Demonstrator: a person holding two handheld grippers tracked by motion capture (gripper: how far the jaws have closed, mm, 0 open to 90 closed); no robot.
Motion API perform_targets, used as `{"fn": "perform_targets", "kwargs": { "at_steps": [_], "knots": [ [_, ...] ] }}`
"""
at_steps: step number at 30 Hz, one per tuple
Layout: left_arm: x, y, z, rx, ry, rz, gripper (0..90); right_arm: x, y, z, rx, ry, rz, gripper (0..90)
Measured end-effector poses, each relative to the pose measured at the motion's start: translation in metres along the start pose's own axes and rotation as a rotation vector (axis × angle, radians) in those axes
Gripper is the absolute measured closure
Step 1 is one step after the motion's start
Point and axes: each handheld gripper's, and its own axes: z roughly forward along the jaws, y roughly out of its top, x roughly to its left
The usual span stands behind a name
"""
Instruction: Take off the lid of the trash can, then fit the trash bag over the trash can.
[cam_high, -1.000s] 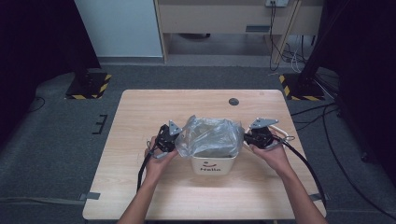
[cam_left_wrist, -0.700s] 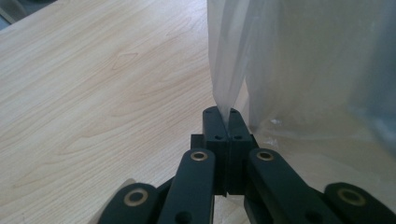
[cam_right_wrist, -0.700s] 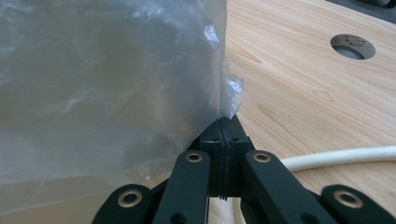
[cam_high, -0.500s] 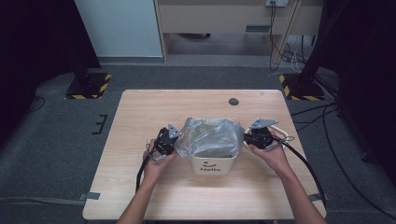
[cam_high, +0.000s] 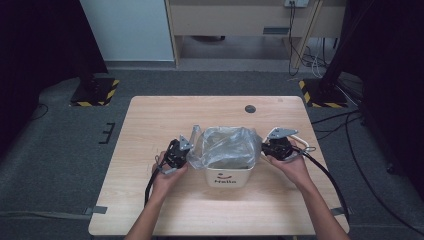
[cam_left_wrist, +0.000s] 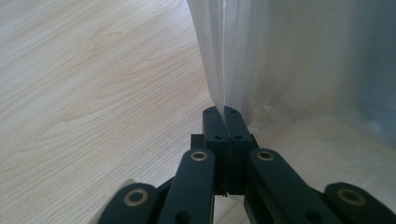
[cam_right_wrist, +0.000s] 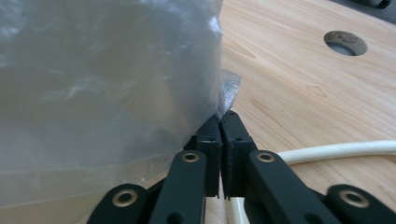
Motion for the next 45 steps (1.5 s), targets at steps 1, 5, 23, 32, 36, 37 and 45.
{"fn": "perform_targets", "kwargs": {
  "at_steps": [1,5,23,32,36,37,45],
  "knots": [
    [0.0,0.001,-0.002,-0.009,0.007,-0.001,90.0,0.0,0.0,-0.001,-0.009,-0.004,0.008,80.1],
    [0.001,0.003,-0.011,-0.057,0.039,-0.014,75.0,-0.004,0.002,-0.014,-0.083,-0.013,0.054,57.3],
    [0.012,-0.009,-0.056,-0.157,0.045,-0.029,68.9,0.0,0.013,-0.068,-0.171,-0.029,0.057,55.2],
    [0.012,-0.019,-0.072,-0.132,0.023,-0.016,59.0,0.009,0.018,-0.085,-0.19,0.0,0.06,57.9],
    [0.005,-0.023,-0.083,-0.146,-0.01,0.021,51.7,0.016,0.026,-0.092,-0.203,0.029,0.051,54.1],
    [0.004,-0.023,-0.087,-0.149,-0.018,0.03,48.8,0.02,0.032,-0.093,-0.209,0.042,0.048,51.3],
    [-0.006,-0.017,-0.11,-0.155,-0.106,0.032,37.1,0.035,0.058,-0.089,-0.212,0.105,0.042,39.9]
  ]
}}
